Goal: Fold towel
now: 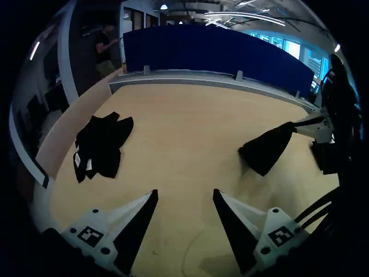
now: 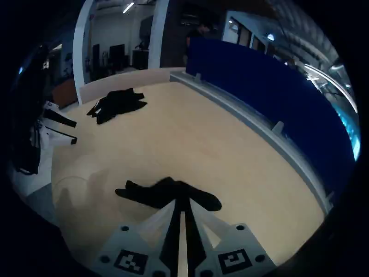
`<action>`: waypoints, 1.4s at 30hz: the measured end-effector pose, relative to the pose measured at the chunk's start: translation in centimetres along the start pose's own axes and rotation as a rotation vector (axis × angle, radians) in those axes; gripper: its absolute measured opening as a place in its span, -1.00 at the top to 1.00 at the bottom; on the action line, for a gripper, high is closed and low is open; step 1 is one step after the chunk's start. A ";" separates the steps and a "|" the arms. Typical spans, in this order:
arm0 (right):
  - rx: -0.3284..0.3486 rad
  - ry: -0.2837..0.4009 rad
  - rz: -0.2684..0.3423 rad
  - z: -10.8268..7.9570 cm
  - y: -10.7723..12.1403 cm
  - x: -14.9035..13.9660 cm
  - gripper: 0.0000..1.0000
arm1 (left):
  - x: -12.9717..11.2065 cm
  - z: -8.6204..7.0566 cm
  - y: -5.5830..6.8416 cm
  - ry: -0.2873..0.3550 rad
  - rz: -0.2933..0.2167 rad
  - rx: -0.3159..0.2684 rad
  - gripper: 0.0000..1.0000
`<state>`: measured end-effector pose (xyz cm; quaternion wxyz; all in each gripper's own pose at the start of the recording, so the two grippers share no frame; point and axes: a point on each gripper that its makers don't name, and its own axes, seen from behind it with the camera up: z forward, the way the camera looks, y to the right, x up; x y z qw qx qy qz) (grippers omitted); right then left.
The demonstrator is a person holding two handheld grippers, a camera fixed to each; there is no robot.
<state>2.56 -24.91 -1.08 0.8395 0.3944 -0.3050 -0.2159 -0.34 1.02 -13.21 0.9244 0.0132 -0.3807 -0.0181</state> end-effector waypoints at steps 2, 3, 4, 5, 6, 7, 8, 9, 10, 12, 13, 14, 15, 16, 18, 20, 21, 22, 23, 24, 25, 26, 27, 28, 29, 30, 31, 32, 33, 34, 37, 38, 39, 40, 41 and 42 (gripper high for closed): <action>-0.006 0.015 -0.009 -1.1 0.5 1.1 0.89 | 0.3 0.0 0.3 0.002 0.005 -0.005 -0.76; -0.010 0.021 -0.012 -1.5 0.8 1.5 0.89 | 0.4 0.0 0.4 0.003 0.007 -0.007 -0.76; -0.014 0.025 -0.015 -2.0 1.1 1.8 0.89 | 0.6 0.1 0.5 0.006 0.010 -0.009 -0.76; -0.018 0.031 -0.017 -2.5 1.4 2.2 0.89 | 0.7 0.2 0.6 0.008 0.012 -0.011 -0.76; -0.023 0.035 -0.018 -2.8 1.7 2.5 0.89 | 0.9 0.2 0.7 0.010 0.014 -0.012 -0.76; -0.028 0.039 -0.018 -3.2 2.0 2.7 0.89 | 1.0 0.2 0.8 0.012 0.016 -0.014 -0.76; -0.033 0.043 -0.018 -3.6 2.4 2.9 0.89 | 1.2 0.2 0.9 0.013 0.019 -0.016 -0.76; -0.040 0.046 -0.017 -3.9 2.7 3.1 0.89 | 1.3 0.3 1.0 0.014 0.020 -0.018 -0.76; -0.047 0.048 -0.017 -4.2 3.1 3.2 0.88 | 1.4 0.3 1.1 0.015 0.021 -0.021 -0.76; -0.062 0.051 -0.015 -4.9 3.8 3.3 0.88 | 1.7 0.3 1.3 0.017 0.022 -0.026 -0.76; -0.069 0.052 -0.015 -5.1 4.2 3.2 0.88 | 1.8 0.3 1.4 0.018 0.024 -0.028 -0.76; -0.078 0.053 -0.014 -5.4 4.6 3.2 0.88 | 2.0 0.3 1.5 0.019 0.025 -0.031 -0.76; -0.085 0.054 -0.012 -5.6 5.0 3.1 0.88 | 2.1 0.4 1.6 0.020 0.027 -0.033 -0.76; -0.092 0.055 -0.009 -5.9 5.3 3.1 0.89 | 2.2 0.4 1.7 0.021 0.030 -0.035 -0.76; -0.107 0.056 -0.001 -6.4 6.2 2.9 0.88 | 2.4 0.4 1.8 0.022 0.035 -0.038 -0.76; -0.122 0.059 0.010 -6.9 7.1 2.7 0.88 | 2.6 0.5 1.9 0.022 0.040 -0.041 -0.76; -0.128 0.061 0.016 -7.2 7.6 2.6 0.88 | 2.6 0.5 2.0 0.022 0.043 -0.043 -0.76; -0.134 0.063 0.023 -7.5 8.1 2.5 0.88 | 2.6 0.6 2.1 0.021 0.045 -0.044 -0.76; -0.140 0.065 0.031 -7.8 8.6 2.4 0.88 | 2.6 0.6 2.2 0.020 0.047 -0.046 -0.76; -0.146 0.067 0.038 -8.1 9.1 2.2 0.88 | 2.6 0.6 2.2 0.019 0.049 -0.047 -0.76; -0.152 0.068 0.045 -8.4 9.7 2.1 0.88 | 2.6 0.7 2.3 0.018 0.052 -0.048 -0.76; -0.159 0.070 0.052 -8.8 10.3 1.9 0.89 | 2.6 0.7 2.4 0.016 0.054 -0.049 -0.76; -0.166 0.070 0.058 -9.1 10.8 1.7 0.89 | 2.6 0.7 2.4 0.015 0.057 -0.050 -0.76; -0.172 0.069 0.062 -9.5 11.3 1.5 0.89 | 2.6 0.7 2.4 0.014 0.060 -0.050 -0.76; -0.179 0.069 0.067 -9.9 12.0 1.3 0.89 | 2.6 0.8 2.5 0.013 0.063 -0.050 -0.76; -0.187 0.067 0.070 -10.3 12.6 1.0 0.88 | 2.6 0.8 2.5 0.012 0.065 -0.049 -0.77; -0.195 0.065 0.071 -10.7 13.2 0.8 0.88 | 2.7 0.9 2.5 0.011 0.068 -0.049 -0.77; -0.204 0.062 0.072 -11.2 13.9 0.5 0.89 | 2.7 0.9 2.5 0.010 0.070 -0.049 -0.76; -0.213 0.059 0.074 -11.6 14.5 0.2 0.89 | 2.7 1.0 2.5 0.009 0.071 -0.048 -0.76; -0.221 0.057 0.076 -12.1 15.2 -0.1 0.88 | 2.7 1.0 2.5 0.008 0.072 -0.047 -0.76; -0.244 0.053 0.085 -13.3 17.1 -0.8 0.88 | 2.8 1.1 2.5 0.005 0.074 -0.046 -0.76; -0.250 0.052 0.088 -13.7 17.8 -1.1 0.88 | 2.8 1.2 2.5 0.003 0.074 -0.045 -0.76; -0.256 0.052 0.092 -14.1 18.3 -1.4 0.88 | 2.9 1.2 2.5 0.002 0.075 -0.044 -0.76; -0.262 0.051 0.095 -14.5 18.9 -1.7 0.89 | 2.9 1.3 2.6 0.001 0.075 -0.044 -0.76; -0.268 0.050 0.099 -14.9 19.6 -2.0 0.89 | 2.9 1.3 2.6 0.000 0.076 -0.043 -0.76; -0.274 0.049 0.102 -15.3 20.1 -2.3 0.89 | 2.9 1.3 2.6 -0.001 0.076 -0.043 -0.76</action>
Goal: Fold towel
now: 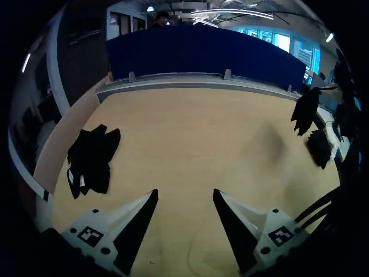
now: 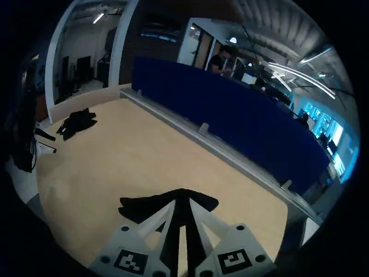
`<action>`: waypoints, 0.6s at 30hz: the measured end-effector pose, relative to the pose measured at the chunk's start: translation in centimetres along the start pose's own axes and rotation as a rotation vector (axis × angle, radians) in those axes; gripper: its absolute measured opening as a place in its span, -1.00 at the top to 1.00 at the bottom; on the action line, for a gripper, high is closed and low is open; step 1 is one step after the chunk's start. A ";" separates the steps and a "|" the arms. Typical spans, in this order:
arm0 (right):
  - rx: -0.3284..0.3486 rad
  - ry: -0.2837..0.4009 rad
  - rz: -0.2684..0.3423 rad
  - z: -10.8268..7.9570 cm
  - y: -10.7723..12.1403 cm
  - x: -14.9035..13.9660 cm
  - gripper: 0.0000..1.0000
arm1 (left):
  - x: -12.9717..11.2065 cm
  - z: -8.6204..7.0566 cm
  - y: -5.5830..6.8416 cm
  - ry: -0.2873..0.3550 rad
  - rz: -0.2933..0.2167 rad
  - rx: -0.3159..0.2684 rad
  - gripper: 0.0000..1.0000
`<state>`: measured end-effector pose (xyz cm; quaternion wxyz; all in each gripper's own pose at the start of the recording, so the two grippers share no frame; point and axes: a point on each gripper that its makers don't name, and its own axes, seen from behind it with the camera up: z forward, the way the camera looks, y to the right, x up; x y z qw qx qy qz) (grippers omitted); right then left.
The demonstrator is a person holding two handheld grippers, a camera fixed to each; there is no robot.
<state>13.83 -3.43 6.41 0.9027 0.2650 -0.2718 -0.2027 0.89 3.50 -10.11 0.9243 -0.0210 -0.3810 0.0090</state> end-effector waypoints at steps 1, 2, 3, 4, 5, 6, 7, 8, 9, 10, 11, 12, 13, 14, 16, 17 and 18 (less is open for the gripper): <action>-0.007 -0.002 0.003 -0.2 0.7 -0.2 0.89 | 0.0 0.0 0.0 -0.001 0.001 0.000 -0.76; -0.015 -0.003 0.005 -0.5 1.5 -0.4 0.89 | 0.1 0.0 0.1 -0.001 0.002 0.000 -0.76; -0.021 -0.005 0.009 -0.7 2.1 -0.7 0.89 | 0.1 0.1 0.1 -0.002 0.003 0.000 -0.76; -0.027 -0.006 0.013 -0.9 2.7 -0.9 0.89 | 0.1 0.1 0.2 -0.002 0.005 -0.001 -0.76; -0.033 -0.008 0.018 -1.2 3.4 -1.1 0.89 | 0.1 0.2 0.3 -0.003 0.006 -0.001 -0.76; -0.039 -0.010 0.022 -1.4 4.0 -1.3 0.88 | 0.1 0.2 0.3 -0.004 0.008 -0.001 -0.76; -0.044 -0.012 0.026 -1.6 4.6 -1.5 0.88 | 0.1 0.2 0.3 -0.006 0.011 -0.001 -0.76; -0.049 -0.014 0.030 -1.9 5.2 -1.7 0.88 | 0.1 0.3 0.4 -0.007 0.013 0.000 -0.76; -0.055 -0.018 0.032 -2.1 5.8 -2.0 0.89 | 0.1 0.3 0.4 -0.008 0.015 0.000 -0.76; -0.062 -0.021 0.032 -2.3 6.3 -2.2 0.89 | 0.1 0.3 0.4 -0.009 0.017 0.000 -0.76; -0.070 -0.026 0.033 -2.6 7.0 -2.5 0.89 | 0.1 0.3 0.4 -0.010 0.019 0.001 -0.76; -0.076 -0.029 0.035 -2.8 7.5 -2.8 0.89 | 0.1 0.3 0.5 -0.011 0.020 0.001 -0.76; -0.082 -0.033 0.037 -3.0 8.0 -3.0 0.89 | 0.2 0.3 0.5 -0.012 0.020 0.001 -0.76; -0.089 -0.037 0.039 -3.3 8.5 -3.3 0.89 | 0.2 0.3 0.5 -0.012 0.021 0.001 -0.76; -0.099 -0.043 0.045 -3.6 9.5 -3.8 0.89 | 0.2 0.3 0.5 -0.013 0.019 0.002 -0.76; -0.104 -0.046 0.048 -3.8 10.0 -4.1 0.89 | 0.3 0.3 0.5 -0.013 0.018 0.002 -0.76; -0.109 -0.050 0.050 -4.0 10.4 -4.4 0.89 | 0.3 0.3 0.5 -0.013 0.018 0.002 -0.76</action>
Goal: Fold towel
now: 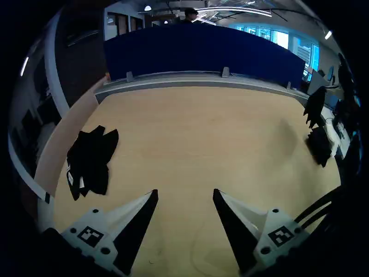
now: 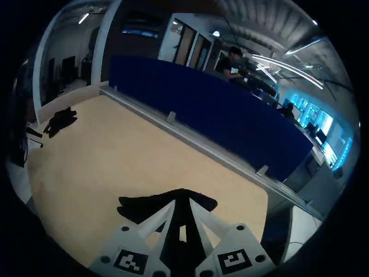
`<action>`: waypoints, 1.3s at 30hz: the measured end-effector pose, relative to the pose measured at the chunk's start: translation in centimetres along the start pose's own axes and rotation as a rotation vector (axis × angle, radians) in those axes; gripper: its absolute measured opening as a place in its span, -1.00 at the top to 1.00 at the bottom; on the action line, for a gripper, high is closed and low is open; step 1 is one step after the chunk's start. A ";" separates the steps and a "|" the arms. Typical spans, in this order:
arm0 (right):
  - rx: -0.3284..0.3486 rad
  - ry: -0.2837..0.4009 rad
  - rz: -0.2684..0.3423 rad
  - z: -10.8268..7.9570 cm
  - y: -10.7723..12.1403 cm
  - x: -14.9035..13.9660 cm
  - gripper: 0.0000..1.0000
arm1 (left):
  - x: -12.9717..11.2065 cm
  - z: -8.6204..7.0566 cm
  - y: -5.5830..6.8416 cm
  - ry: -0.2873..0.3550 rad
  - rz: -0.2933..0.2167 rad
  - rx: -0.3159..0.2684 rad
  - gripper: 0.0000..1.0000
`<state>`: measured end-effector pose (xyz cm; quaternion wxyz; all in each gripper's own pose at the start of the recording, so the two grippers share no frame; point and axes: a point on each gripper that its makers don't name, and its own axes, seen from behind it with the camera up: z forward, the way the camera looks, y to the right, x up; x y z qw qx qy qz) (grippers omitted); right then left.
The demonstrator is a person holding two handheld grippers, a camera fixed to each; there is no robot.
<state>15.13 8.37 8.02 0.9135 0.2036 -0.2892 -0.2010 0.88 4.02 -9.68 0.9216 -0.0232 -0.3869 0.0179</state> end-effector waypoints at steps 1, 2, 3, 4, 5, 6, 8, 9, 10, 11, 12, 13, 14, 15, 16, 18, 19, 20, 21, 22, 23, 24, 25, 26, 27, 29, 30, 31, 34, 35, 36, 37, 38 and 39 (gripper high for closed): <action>-0.004 -0.004 0.002 -0.1 0.4 -0.3 0.89 | 0.0 0.0 0.0 0.000 0.000 0.001 -0.76; -0.009 -0.008 0.004 -0.1 0.9 -0.6 0.89 | 0.0 0.0 0.0 -0.001 -0.001 0.001 -0.76; -0.013 -0.013 0.006 -0.1 1.3 -0.9 0.89 | 0.1 -0.1 0.0 -0.001 0.000 0.002 -0.76; -0.017 -0.017 0.009 -0.2 1.7 -1.1 0.89 | 0.1 -0.1 0.0 -0.001 0.001 0.002 -0.76; -0.021 -0.022 0.012 -0.2 2.1 -1.4 0.89 | 0.1 -0.1 0.0 -0.001 0.002 0.003 -0.76; -0.025 -0.026 0.015 -0.2 2.4 -1.7 0.89 | 0.1 -0.1 0.1 -0.002 0.003 0.004 -0.76; -0.031 -0.033 0.022 -0.2 3.0 -2.3 0.89 | 0.1 -0.1 0.2 -0.003 0.007 0.005 -0.76; -0.033 -0.036 0.026 -0.1 3.2 -2.5 0.89 | 0.1 -0.1 0.2 -0.003 0.008 0.005 -0.76; -0.035 -0.038 0.029 -0.1 3.4 -2.7 0.89 | 0.1 -0.1 0.3 -0.004 0.010 0.005 -0.76; -0.037 -0.040 0.033 -0.1 3.6 -3.0 0.89 | 0.1 -0.1 0.4 -0.004 0.011 0.005 -0.76; -0.039 -0.042 0.036 -0.1 3.7 -3.2 0.89 | 0.1 -0.1 0.5 -0.004 0.012 0.004 -0.76; -0.039 -0.044 0.038 -0.1 3.7 -3.3 0.89 | 0.1 -0.1 0.6 -0.005 0.013 0.004 -0.76; -0.040 -0.047 0.041 0.0 3.8 -3.5 0.89 | 0.1 0.0 0.7 -0.005 0.014 0.004 -0.76; -0.041 -0.049 0.042 0.0 3.9 -3.7 0.89 | 0.1 0.0 0.8 -0.005 0.015 0.003 -0.76; -0.042 -0.053 0.043 0.0 3.9 -4.0 0.89 | 0.1 0.0 0.9 -0.005 0.015 0.003 -0.76; -0.043 -0.060 0.044 0.0 4.1 -4.4 0.89 | 0.2 0.0 1.1 -0.005 0.017 0.002 -0.76; -0.044 -0.063 0.045 0.0 4.1 -4.7 0.88 | 0.2 0.0 1.2 -0.005 0.018 0.002 -0.76; -0.045 -0.067 0.046 0.0 4.2 -5.0 0.88 | 0.3 0.0 1.3 -0.005 0.019 0.001 -0.76; -0.046 -0.070 0.047 -0.1 4.2 -5.2 0.88 | 0.3 0.0 1.4 -0.005 0.020 0.001 -0.76; -0.048 -0.073 0.047 -0.2 4.3 -5.4 0.89 | 0.3 0.0 1.4 -0.005 0.021 0.001 -0.76; -0.050 -0.076 0.048 -0.3 4.4 -5.7 0.89 | 0.3 0.0 1.5 -0.005 0.023 0.001 -0.76; -0.052 -0.078 0.049 -0.4 4.5 -5.9 0.89 | 0.3 0.0 1.6 -0.005 0.024 0.000 -0.76; -0.053 -0.081 0.051 -0.5 4.5 -6.2 0.89 | 0.3 0.0 1.6 -0.005 0.025 0.000 -0.76; -0.055 -0.084 0.052 -0.7 4.6 -6.5 0.89 | 0.3 0.0 1.7 -0.005 0.026 -0.001 -0.76; -0.057 -0.087 0.054 -0.8 4.7 -6.8 0.89 | 0.3 0.0 1.8 -0.006 0.027 -0.001 -0.76; -0.063 -0.092 0.059 -1.3 4.8 -7.3 0.88 | 0.3 0.0 1.9 -0.006 0.030 -0.003 -0.76; -0.065 -0.095 0.062 -1.5 4.8 -7.6 0.88 | 0.3 0.0 2.0 -0.006 0.031 -0.004 -0.76; -0.067 -0.098 0.065 -1.7 4.8 -8.0 0.88 | 0.3 0.0 2.0 -0.006 0.032 -0.004 -0.76; -0.075 -0.112 0.078 -2.6 4.9 -9.4 0.89 | 0.4 0.0 2.2 -0.007 0.037 -0.006 -0.76; -0.079 -0.119 0.084 -2.9 4.9 -10.0 0.89 | 0.4 -0.1 2.3 -0.007 0.039 -0.007 -0.76; -0.082 -0.126 0.090 -3.2 4.9 -10.6 0.89 | 0.4 -0.1 2.4 -0.007 0.040 -0.008 -0.76; -0.085 -0.133 0.096 -3.5 4.8 -11.2 0.89 | 0.4 -0.1 2.4 -0.007 0.041 -0.009 -0.76; -0.088 -0.141 0.104 -3.8 4.8 -11.9 0.88 | 0.5 -0.1 2.5 -0.007 0.043 -0.011 -0.76; -0.092 -0.148 0.112 -4.1 4.7 -12.6 0.88 | 0.5 0.0 2.6 -0.007 0.044 -0.012 -0.76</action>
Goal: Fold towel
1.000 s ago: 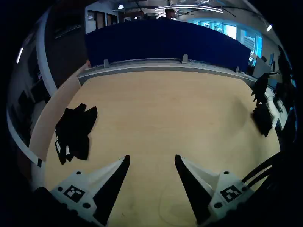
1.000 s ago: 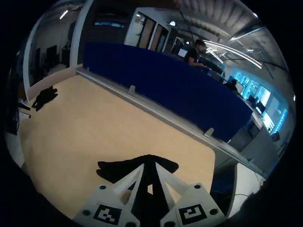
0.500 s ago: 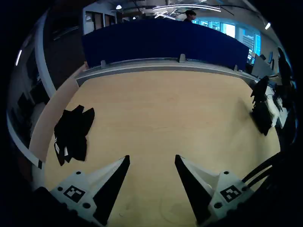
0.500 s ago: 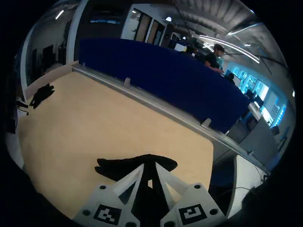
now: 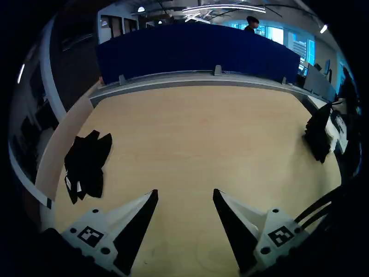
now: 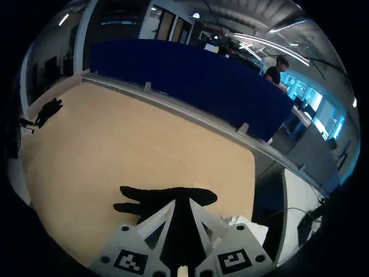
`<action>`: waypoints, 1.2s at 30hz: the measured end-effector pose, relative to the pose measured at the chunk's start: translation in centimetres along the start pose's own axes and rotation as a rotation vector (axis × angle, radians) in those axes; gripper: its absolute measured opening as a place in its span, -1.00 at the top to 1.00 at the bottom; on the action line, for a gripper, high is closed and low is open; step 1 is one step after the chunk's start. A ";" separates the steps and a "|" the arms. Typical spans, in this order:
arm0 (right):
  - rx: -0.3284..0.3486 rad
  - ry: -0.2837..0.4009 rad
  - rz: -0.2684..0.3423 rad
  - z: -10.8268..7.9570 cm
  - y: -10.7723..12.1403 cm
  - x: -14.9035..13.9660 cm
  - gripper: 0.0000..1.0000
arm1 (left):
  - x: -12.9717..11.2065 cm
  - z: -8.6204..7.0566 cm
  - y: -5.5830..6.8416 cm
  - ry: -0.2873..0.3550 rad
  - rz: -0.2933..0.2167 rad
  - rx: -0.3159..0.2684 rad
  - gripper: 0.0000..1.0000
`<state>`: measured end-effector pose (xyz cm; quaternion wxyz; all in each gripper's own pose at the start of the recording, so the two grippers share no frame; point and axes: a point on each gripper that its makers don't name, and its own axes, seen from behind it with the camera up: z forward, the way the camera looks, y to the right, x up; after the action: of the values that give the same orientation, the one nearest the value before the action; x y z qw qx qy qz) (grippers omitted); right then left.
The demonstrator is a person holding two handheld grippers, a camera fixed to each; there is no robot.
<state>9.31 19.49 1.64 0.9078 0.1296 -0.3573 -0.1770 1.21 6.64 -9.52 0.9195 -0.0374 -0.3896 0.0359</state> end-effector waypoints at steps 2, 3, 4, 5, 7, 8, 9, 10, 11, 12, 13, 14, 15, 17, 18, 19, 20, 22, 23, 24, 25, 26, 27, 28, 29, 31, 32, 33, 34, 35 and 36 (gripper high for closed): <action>-0.008 -0.017 0.018 -0.3 0.2 -1.6 0.89 | 0.0 0.1 0.1 -0.001 0.003 -0.002 -0.76; -0.011 -0.026 0.028 -0.5 0.3 -2.5 0.89 | 0.0 0.1 0.2 -0.001 0.005 -0.003 -0.76; -0.015 -0.035 0.037 -0.6 0.3 -3.3 0.89 | 0.0 0.1 0.2 -0.001 0.007 -0.004 -0.76; -0.019 -0.046 0.048 -0.6 0.4 -4.2 0.89 | 0.0 0.1 0.3 -0.002 0.010 -0.006 -0.76; -0.026 -0.064 0.067 -0.8 0.5 -5.8 0.89 | 0.0 0.1 0.4 -0.002 0.015 -0.007 -0.76; -0.030 -0.074 0.078 -0.8 0.6 -6.6 0.89 | 0.0 0.1 0.4 -0.003 0.018 -0.008 -0.76; -0.033 -0.082 0.087 -0.9 0.7 -7.3 0.89 | 0.0 0.1 0.5 -0.003 0.020 -0.009 -0.76; -0.036 -0.090 0.096 -0.9 0.8 -7.9 0.89 | 0.0 0.1 0.6 -0.003 0.022 -0.009 -0.76; -0.040 -0.099 0.105 -0.9 0.9 -8.6 0.89 | 0.0 0.1 0.6 -0.003 0.025 -0.010 -0.76; -0.044 -0.107 0.113 -1.0 1.0 -9.2 0.89 | 0.0 0.1 0.7 -0.003 0.026 -0.010 -0.76; -0.048 -0.114 0.119 -1.0 1.1 -9.7 0.89 | 0.0 0.1 0.8 -0.003 0.027 -0.011 -0.76; -0.053 -0.122 0.127 -1.0 1.2 -10.2 0.89 | 0.0 0.1 0.8 -0.003 0.029 -0.011 -0.76; -0.056 -0.129 0.133 -0.9 1.3 -10.7 0.89 | 0.0 0.1 0.9 -0.003 0.029 -0.012 -0.76; -0.063 -0.142 0.144 -0.8 1.4 -11.5 0.89 | 0.0 0.0 1.0 -0.003 0.030 -0.012 -0.76; -0.067 -0.148 0.150 -0.7 1.5 -11.8 0.89 | 0.0 0.0 1.0 -0.003 0.031 -0.012 -0.76; -0.071 -0.154 0.155 -0.6 1.5 -12.2 0.89 | 0.1 0.0 1.0 -0.003 0.031 -0.011 -0.76; -0.075 -0.161 0.161 -0.5 1.5 -12.6 0.89 | 0.1 0.0 1.0 -0.002 0.031 -0.011 -0.76; -0.082 -0.174 0.172 -0.3 1.6 -13.3 0.89 | 0.1 -0.1 0.9 -0.002 0.031 -0.009 -0.76; -0.086 -0.182 0.179 -0.1 1.6 -13.8 0.89 | 0.1 -0.2 0.8 -0.002 0.031 -0.009 -0.76; -0.090 -0.189 0.185 0.0 1.6 -14.2 0.89 | 0.1 -0.2 0.8 -0.002 0.032 -0.008 -0.76; -0.093 -0.196 0.192 0.2 1.6 -14.6 0.89 | 0.0 -0.3 0.7 -0.002 0.032 -0.007 -0.76; -0.097 -0.204 0.199 0.4 1.6 -15.0 0.88 | 0.0 -0.3 0.7 -0.002 0.032 -0.006 -0.76; -0.101 -0.211 0.207 0.5 1.6 -15.4 0.89 | 0.0 -0.4 0.6 -0.002 0.031 -0.005 -0.76; -0.104 -0.218 0.214 0.7 1.6 -15.8 0.89 | 0.0 -0.4 0.5 -0.002 0.031 -0.003 -0.76; -0.108 -0.226 0.223 0.9 1.6 -16.3 0.89 | 0.0 -0.5 0.3 -0.002 0.031 -0.001 -0.76; -0.112 -0.240 0.239 1.2 1.5 -17.2 0.89 | -0.1 -0.6 0.2 -0.002 0.030 0.002 -0.76; -0.113 -0.247 0.248 1.4 1.5 -17.6 0.88 | -0.1 -0.6 0.1 -0.002 0.029 0.003 -0.76; -0.115 -0.254 0.255 1.5 1.4 -18.0 0.89 | -0.1 -0.7 0.0 -0.002 0.028 0.005 -0.76; -0.116 -0.259 0.262 1.7 1.3 -18.4 0.89 | -0.2 -0.7 0.0 -0.002 0.028 0.006 -0.76; -0.117 -0.265 0.269 1.8 1.2 -18.8 0.89 | -0.2 -0.7 -0.1 -0.002 0.027 0.007 -0.76; -0.118 -0.269 0.275 1.9 1.1 -19.2 0.89 | -0.2 -0.6 -0.1 -0.003 0.027 0.008 -0.76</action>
<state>-4.85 28.23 -8.14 0.8734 0.0014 -0.4790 -0.0876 1.51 6.50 -10.12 0.9186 -0.0390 -0.3902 0.0501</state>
